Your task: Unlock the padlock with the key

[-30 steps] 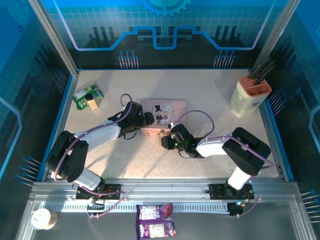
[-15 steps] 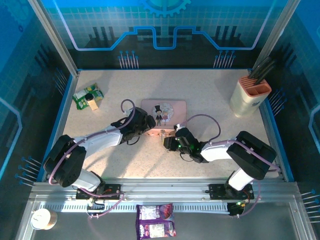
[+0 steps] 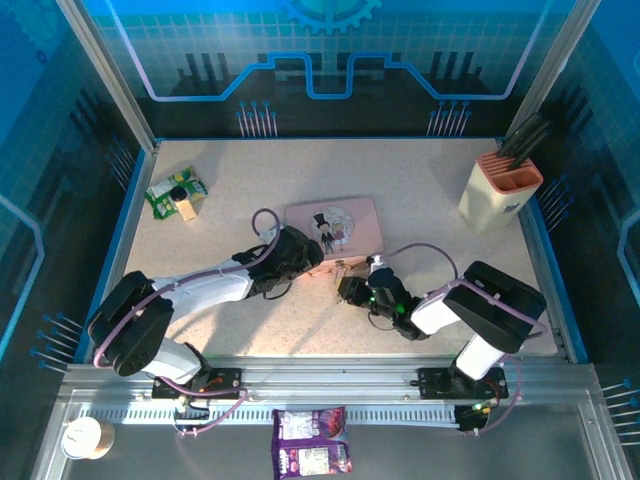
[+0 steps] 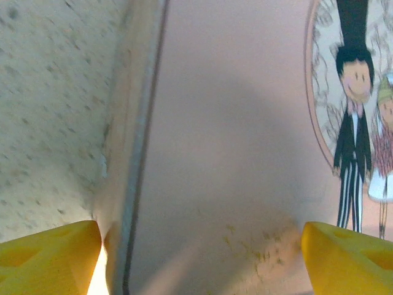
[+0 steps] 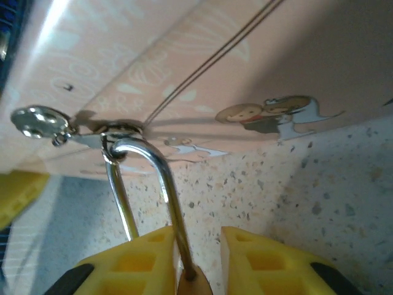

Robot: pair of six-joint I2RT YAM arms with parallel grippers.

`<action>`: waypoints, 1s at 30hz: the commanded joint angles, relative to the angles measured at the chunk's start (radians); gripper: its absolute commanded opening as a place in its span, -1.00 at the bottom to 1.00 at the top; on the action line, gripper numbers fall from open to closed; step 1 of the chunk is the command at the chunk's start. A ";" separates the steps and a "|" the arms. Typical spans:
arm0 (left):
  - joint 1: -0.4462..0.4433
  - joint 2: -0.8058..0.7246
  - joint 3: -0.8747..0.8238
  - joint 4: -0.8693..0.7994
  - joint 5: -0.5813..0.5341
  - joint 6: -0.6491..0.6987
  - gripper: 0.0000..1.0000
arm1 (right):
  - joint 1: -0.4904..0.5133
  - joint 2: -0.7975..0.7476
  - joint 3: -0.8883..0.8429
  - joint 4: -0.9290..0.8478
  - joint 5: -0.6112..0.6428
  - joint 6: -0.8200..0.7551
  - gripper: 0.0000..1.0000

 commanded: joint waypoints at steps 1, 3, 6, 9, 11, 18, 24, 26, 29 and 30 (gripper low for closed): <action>-0.035 0.020 -0.003 -0.005 0.035 -0.042 0.70 | -0.038 0.064 -0.029 0.166 0.023 0.083 -0.63; -0.044 0.035 0.004 0.002 0.045 -0.047 0.70 | -0.045 0.092 -0.034 0.208 0.022 0.092 -0.64; -0.064 0.050 0.024 -0.002 0.048 -0.051 0.71 | -0.060 0.126 -0.044 0.244 0.028 0.119 -0.65; -0.074 0.056 0.029 -0.001 0.042 -0.057 0.70 | -0.078 0.165 -0.059 0.311 0.027 0.145 -0.69; -0.077 0.056 0.031 0.000 0.040 -0.060 0.70 | -0.089 0.186 -0.064 0.343 0.021 0.157 -0.76; -0.079 0.049 0.031 -0.011 0.023 -0.067 0.70 | -0.107 0.178 -0.063 0.342 0.016 0.154 -0.97; -0.079 0.047 0.031 -0.018 0.011 -0.075 0.70 | -0.127 0.136 -0.068 0.309 0.022 0.153 -1.00; -0.079 0.047 0.031 -0.016 0.013 -0.079 0.70 | -0.129 0.141 -0.073 0.329 0.026 0.168 -1.00; -0.080 0.057 0.037 -0.011 0.020 -0.087 0.71 | -0.123 0.165 -0.078 0.370 0.048 0.221 -1.00; -0.079 0.063 0.038 -0.004 0.024 -0.091 0.70 | -0.116 0.177 -0.080 0.398 0.062 0.243 -1.00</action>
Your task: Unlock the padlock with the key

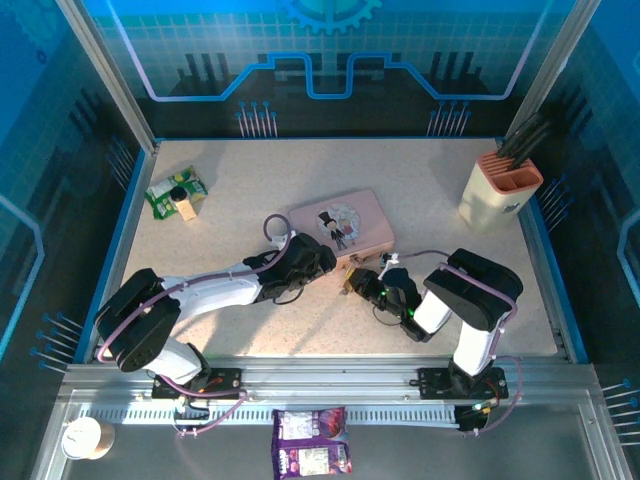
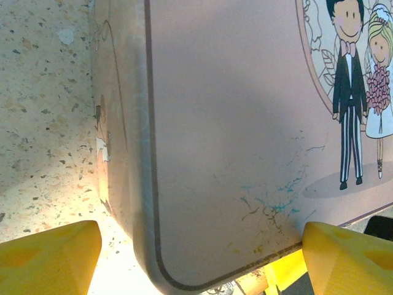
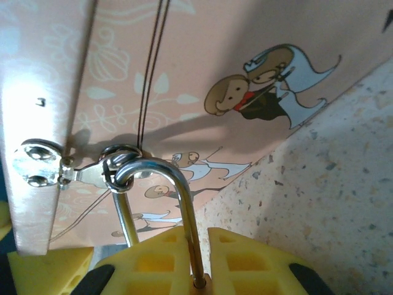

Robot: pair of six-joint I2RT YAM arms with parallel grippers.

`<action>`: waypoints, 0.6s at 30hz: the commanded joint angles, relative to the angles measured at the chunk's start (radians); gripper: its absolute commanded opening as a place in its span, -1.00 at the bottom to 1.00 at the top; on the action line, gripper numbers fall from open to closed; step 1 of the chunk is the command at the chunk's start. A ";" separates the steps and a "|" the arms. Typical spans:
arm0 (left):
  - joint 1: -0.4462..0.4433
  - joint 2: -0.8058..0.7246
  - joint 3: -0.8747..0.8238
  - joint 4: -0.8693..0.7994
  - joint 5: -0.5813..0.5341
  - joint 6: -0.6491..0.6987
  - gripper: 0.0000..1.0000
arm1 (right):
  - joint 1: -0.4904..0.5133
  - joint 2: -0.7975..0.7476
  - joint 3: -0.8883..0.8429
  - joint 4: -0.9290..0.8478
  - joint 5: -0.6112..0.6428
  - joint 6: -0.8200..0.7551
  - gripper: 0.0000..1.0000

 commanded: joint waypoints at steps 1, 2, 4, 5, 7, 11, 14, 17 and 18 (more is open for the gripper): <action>-0.009 0.029 0.021 -0.033 0.021 -0.015 0.71 | -0.004 0.032 -0.019 0.084 0.115 0.081 -1.00; -0.009 0.035 0.027 -0.032 0.023 -0.014 0.70 | 0.005 0.037 -0.021 0.108 0.131 0.092 -1.00; -0.009 0.047 0.038 -0.033 0.025 -0.011 0.70 | 0.018 0.033 -0.026 0.122 0.170 0.113 -1.00; -0.009 0.050 0.042 -0.033 0.025 -0.010 0.70 | 0.023 0.028 -0.028 0.118 0.187 0.123 -1.00; -0.009 0.055 0.052 -0.030 0.023 -0.004 0.71 | 0.029 0.010 -0.035 0.110 0.218 0.128 -1.00; -0.007 0.054 0.068 -0.030 0.012 -0.001 0.72 | 0.032 -0.027 -0.041 0.094 0.264 0.135 -1.00; -0.005 0.061 0.078 -0.026 0.011 -0.001 0.72 | 0.038 -0.068 -0.017 0.008 0.292 0.151 -1.00; 0.000 0.074 0.082 -0.008 0.038 -0.012 0.72 | 0.065 -0.087 0.012 -0.044 0.345 0.167 -1.00; 0.000 0.079 0.083 -0.005 0.044 -0.014 0.72 | 0.072 -0.083 0.018 -0.024 0.364 0.164 -1.00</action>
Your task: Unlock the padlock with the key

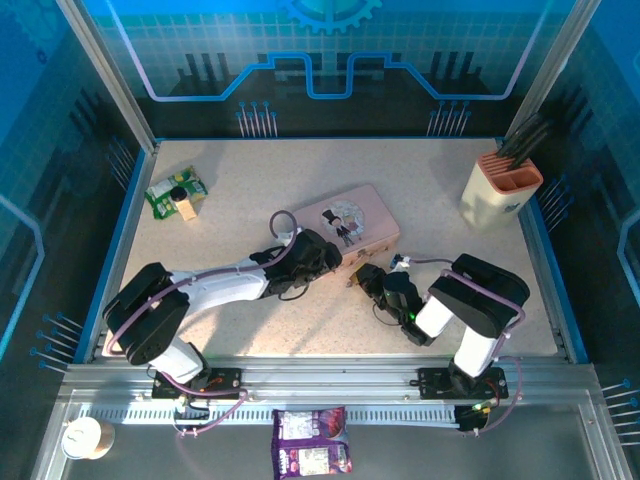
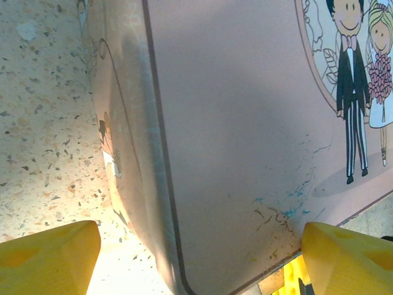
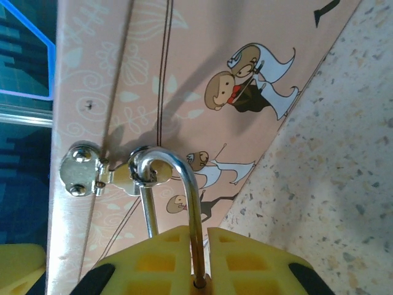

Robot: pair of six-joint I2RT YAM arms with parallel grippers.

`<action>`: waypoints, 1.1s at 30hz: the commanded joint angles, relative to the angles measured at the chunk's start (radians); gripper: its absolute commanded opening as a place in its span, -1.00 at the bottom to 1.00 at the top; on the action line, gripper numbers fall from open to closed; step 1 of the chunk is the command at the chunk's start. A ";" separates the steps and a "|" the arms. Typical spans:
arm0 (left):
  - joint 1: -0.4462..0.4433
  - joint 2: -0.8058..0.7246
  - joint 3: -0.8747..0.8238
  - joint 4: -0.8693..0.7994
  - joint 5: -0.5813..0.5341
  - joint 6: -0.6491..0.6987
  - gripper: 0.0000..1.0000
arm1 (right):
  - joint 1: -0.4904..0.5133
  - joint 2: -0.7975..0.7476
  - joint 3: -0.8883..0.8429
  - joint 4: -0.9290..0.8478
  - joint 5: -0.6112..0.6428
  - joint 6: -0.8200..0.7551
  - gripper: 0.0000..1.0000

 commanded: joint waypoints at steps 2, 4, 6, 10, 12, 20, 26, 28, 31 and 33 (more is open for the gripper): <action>0.003 0.029 0.029 -0.003 0.031 -0.018 0.72 | 0.022 -0.012 0.039 0.031 0.151 0.024 -1.00; 0.005 0.038 0.035 -0.005 0.036 -0.020 0.72 | 0.019 0.000 0.047 0.039 0.168 0.041 -1.00; 0.008 0.044 0.034 -0.003 0.037 -0.022 0.72 | 0.012 0.016 0.049 0.050 0.171 0.061 -1.00; 0.013 0.052 0.035 -0.007 0.033 -0.024 0.72 | 0.009 0.041 0.036 0.126 0.190 0.050 -1.00; 0.019 0.063 0.041 -0.029 0.032 -0.021 0.72 | 0.009 0.030 0.039 0.094 0.197 0.053 -1.00; 0.043 0.075 0.029 -0.036 0.028 -0.025 0.72 | -0.007 -0.021 0.027 0.042 0.221 0.039 -1.00; 0.047 0.075 0.028 -0.033 0.033 -0.025 0.72 | -0.020 -0.018 0.023 0.084 0.231 0.027 -1.00; 0.049 0.075 0.029 -0.037 0.036 -0.021 0.71 | -0.032 -0.028 0.024 0.059 0.227 0.030 -1.00; 0.049 0.072 0.021 -0.034 0.036 -0.027 0.71 | -0.044 -0.045 0.020 0.035 0.225 0.033 -1.00; 0.050 0.071 0.011 -0.027 0.036 -0.032 0.71 | -0.050 -0.055 0.011 0.035 0.227 0.029 -1.00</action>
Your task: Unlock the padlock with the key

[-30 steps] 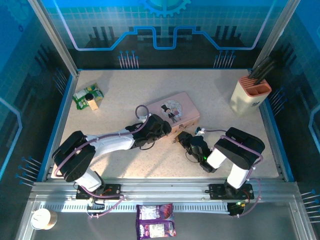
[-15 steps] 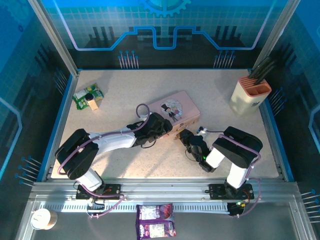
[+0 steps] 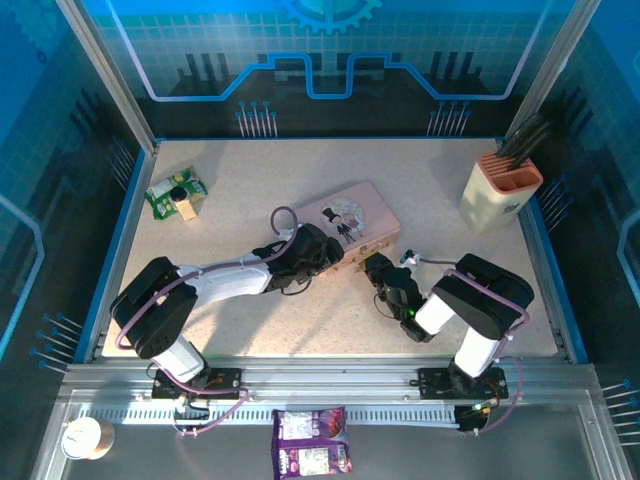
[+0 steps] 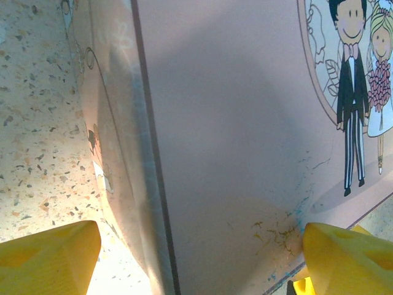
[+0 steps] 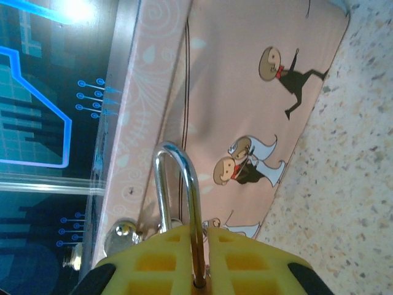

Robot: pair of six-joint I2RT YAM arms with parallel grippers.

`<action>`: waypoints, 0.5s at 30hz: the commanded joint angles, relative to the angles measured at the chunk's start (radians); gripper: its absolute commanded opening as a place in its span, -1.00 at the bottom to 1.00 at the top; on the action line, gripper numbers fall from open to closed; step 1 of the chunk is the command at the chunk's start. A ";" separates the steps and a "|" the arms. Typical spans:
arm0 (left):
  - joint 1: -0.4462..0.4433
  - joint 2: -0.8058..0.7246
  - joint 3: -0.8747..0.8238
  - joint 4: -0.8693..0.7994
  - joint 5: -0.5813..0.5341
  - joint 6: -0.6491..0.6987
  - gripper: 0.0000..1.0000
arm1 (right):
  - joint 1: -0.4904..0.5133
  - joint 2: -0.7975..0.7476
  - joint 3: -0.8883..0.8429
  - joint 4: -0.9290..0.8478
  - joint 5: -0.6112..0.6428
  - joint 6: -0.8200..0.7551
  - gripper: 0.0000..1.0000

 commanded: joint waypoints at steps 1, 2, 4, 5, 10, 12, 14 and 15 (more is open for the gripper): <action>0.013 0.024 -0.021 -0.054 -0.005 -0.007 0.71 | -0.022 -0.039 -0.009 0.017 0.046 -0.009 -1.00; 0.015 0.024 -0.021 -0.056 -0.006 -0.008 0.71 | -0.028 -0.045 -0.010 0.004 0.038 -0.009 -1.00; 0.015 0.023 -0.021 -0.051 -0.007 -0.004 0.71 | -0.036 -0.059 -0.011 -0.015 0.028 -0.012 -1.00; 0.016 0.022 -0.020 -0.050 -0.010 -0.002 0.72 | -0.039 -0.068 -0.015 -0.017 0.023 -0.025 -1.00; 0.045 0.028 -0.013 -0.023 0.010 0.047 0.73 | -0.090 -0.195 -0.030 -0.168 -0.064 -0.123 -1.00; 0.074 0.025 -0.004 -0.007 0.047 0.098 0.73 | -0.134 -0.309 -0.008 -0.369 -0.160 -0.195 -1.00; 0.087 0.003 0.026 -0.055 0.050 0.156 0.74 | -0.160 -0.427 0.034 -0.555 -0.248 -0.355 -1.00; 0.087 -0.023 0.042 -0.088 0.029 0.202 0.75 | -0.162 -0.495 0.050 -0.657 -0.263 -0.423 -1.00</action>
